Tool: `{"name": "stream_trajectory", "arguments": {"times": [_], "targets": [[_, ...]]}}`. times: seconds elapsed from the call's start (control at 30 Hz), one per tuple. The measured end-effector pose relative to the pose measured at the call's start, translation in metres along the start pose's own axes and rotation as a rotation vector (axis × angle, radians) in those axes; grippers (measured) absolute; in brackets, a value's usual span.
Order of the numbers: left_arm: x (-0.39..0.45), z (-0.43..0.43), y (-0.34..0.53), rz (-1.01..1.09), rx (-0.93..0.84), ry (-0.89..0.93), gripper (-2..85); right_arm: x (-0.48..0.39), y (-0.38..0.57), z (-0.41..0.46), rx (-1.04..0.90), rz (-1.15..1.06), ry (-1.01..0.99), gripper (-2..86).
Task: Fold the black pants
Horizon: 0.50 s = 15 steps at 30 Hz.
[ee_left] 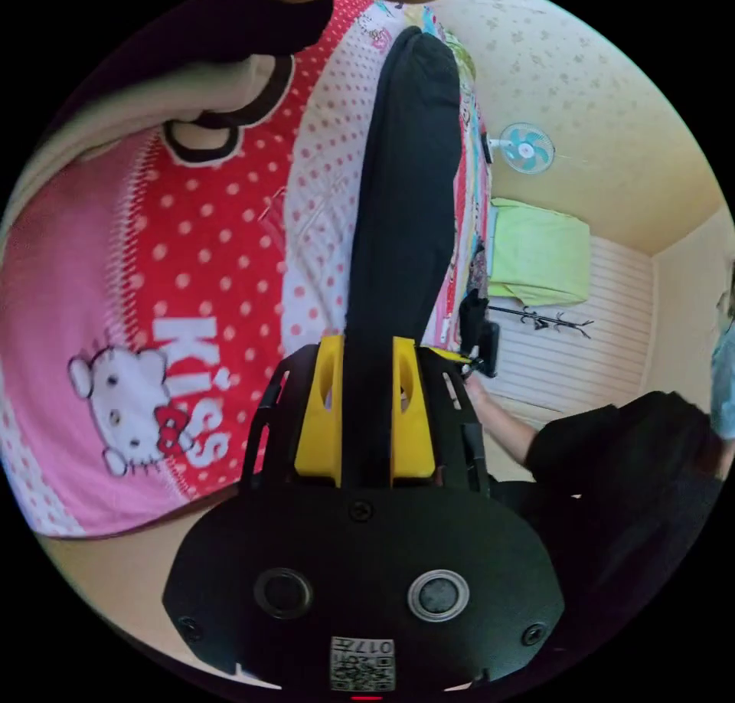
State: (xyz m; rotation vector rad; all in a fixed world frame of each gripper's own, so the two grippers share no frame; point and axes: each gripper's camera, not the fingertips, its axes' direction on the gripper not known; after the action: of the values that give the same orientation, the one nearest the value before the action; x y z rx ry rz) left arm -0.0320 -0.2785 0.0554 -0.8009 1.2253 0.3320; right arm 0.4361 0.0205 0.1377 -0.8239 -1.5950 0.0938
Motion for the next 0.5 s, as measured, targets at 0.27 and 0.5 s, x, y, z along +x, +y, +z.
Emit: {"name": "stream_trajectory", "arguments": {"times": [0.27,0.5], "targets": [[-0.013,0.065,-0.035,-0.237,-0.147,0.295,0.2,-0.028,0.036,-0.005,-0.07,-0.077,-0.246,3.6],[-0.018,0.061,-0.005,-0.356,-0.088,0.622,-0.8,-0.087,0.089,-0.141,0.088,-0.141,-0.193,2.2]]}}
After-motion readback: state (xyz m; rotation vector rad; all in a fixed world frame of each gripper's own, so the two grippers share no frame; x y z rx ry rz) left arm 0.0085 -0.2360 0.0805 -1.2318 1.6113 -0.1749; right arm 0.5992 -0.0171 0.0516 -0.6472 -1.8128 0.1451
